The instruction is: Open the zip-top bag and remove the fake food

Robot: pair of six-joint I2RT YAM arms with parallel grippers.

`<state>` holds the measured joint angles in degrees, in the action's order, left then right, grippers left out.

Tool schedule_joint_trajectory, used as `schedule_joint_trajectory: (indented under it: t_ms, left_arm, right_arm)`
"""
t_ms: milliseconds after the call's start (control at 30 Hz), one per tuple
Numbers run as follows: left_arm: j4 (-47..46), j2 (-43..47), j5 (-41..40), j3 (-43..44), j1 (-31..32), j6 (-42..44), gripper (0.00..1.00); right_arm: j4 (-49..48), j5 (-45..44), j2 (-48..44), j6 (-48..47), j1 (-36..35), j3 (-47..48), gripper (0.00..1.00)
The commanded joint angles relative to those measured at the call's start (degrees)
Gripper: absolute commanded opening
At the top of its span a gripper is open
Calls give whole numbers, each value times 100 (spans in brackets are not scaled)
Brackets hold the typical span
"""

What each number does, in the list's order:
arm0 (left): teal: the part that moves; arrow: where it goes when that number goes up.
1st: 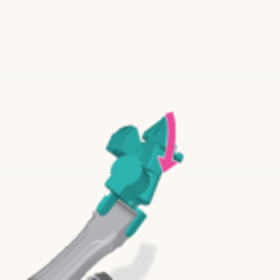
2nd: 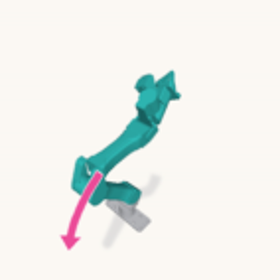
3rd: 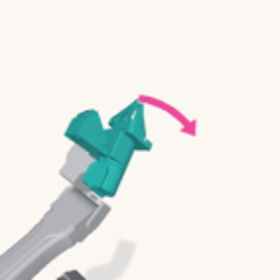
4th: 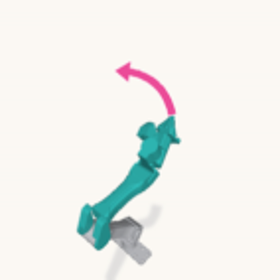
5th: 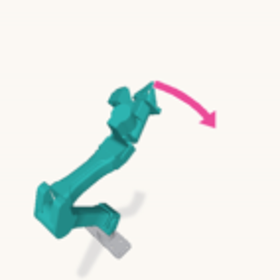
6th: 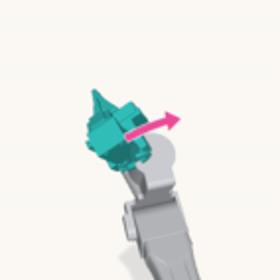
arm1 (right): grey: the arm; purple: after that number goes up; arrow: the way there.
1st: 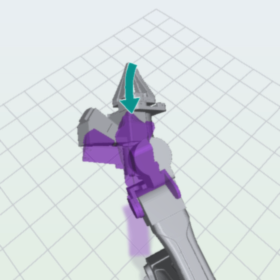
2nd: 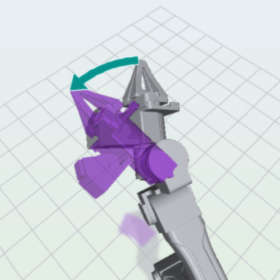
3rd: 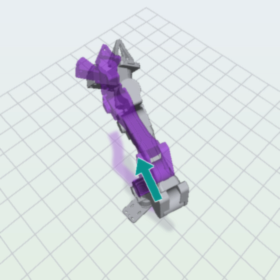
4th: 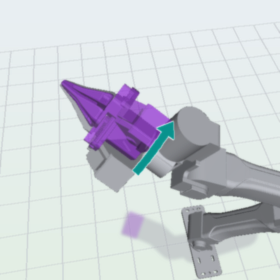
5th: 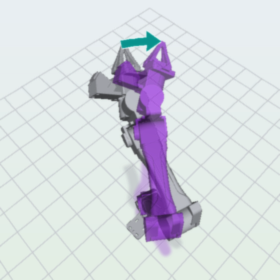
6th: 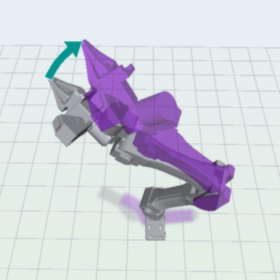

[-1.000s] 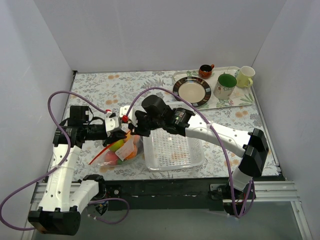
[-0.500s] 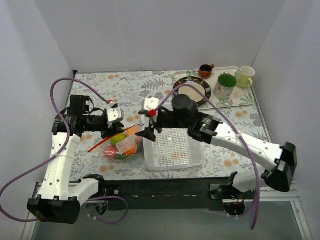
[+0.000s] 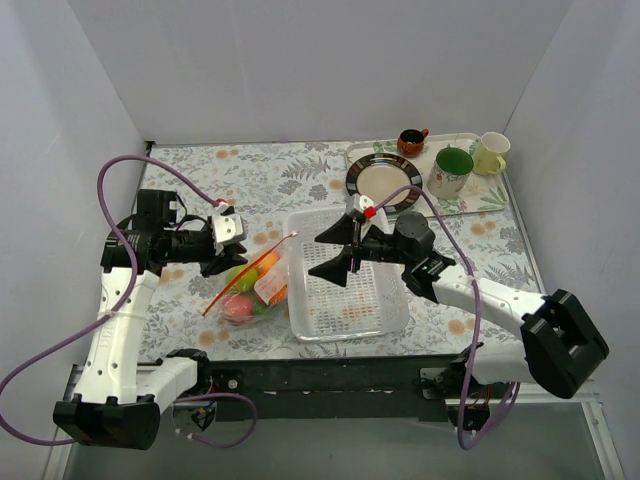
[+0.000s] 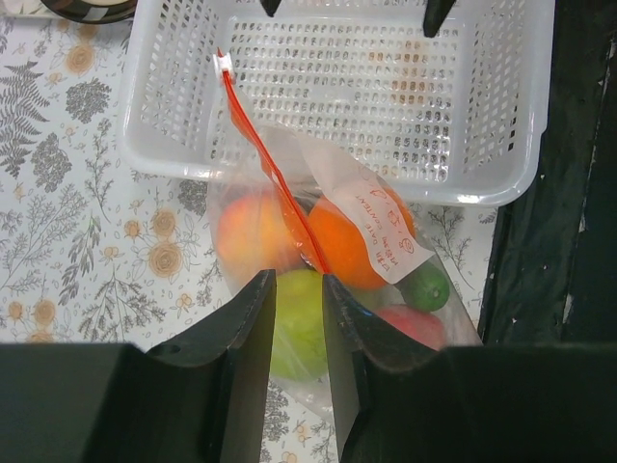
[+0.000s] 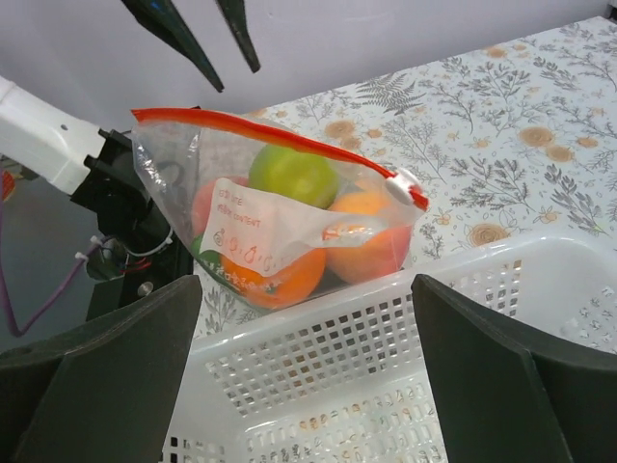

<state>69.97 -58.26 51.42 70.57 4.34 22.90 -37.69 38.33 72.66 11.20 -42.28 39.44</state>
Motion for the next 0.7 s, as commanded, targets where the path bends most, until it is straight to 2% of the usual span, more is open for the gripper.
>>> schedule_joint_trajectory:
  t_ms: [0,67,167,200,300,333,433,533,667]
  left_arm:
    - [-54,139,123,28,-3,-101,26]
    - [-107,166,140,-34,6,-110,26]
    - [-142,192,123,-52,-3,-136,26]
    - [-133,192,105,-34,6,-145,26]
    - [-116,175,18,27,6,-136,26]
    - [-98,175,0,54,6,-119,26]
    - [-37,157,-141,115,6,-84,26]
    - [-2,122,-202,159,6,-66,26]
    - [34,-36,-237,212,-3,-118,27]
  right_arm:
    - [-1591,500,458,803,307,168,98]
    - [-1907,842,976,1128,431,405,98]
    - [-3065,1422,1775,2112,633,747,98]
    - [-3782,1580,1986,2445,703,862,98]
    - [-4805,2143,3065,3632,809,1363,98]
    - [-5688,2379,3261,4305,835,1478,98]
    - [-6835,2609,3877,5065,950,1891,98]
    - [-7023,2610,4133,5164,1081,1962,98]
    - [-7041,2583,4116,4848,1161,1874,98]
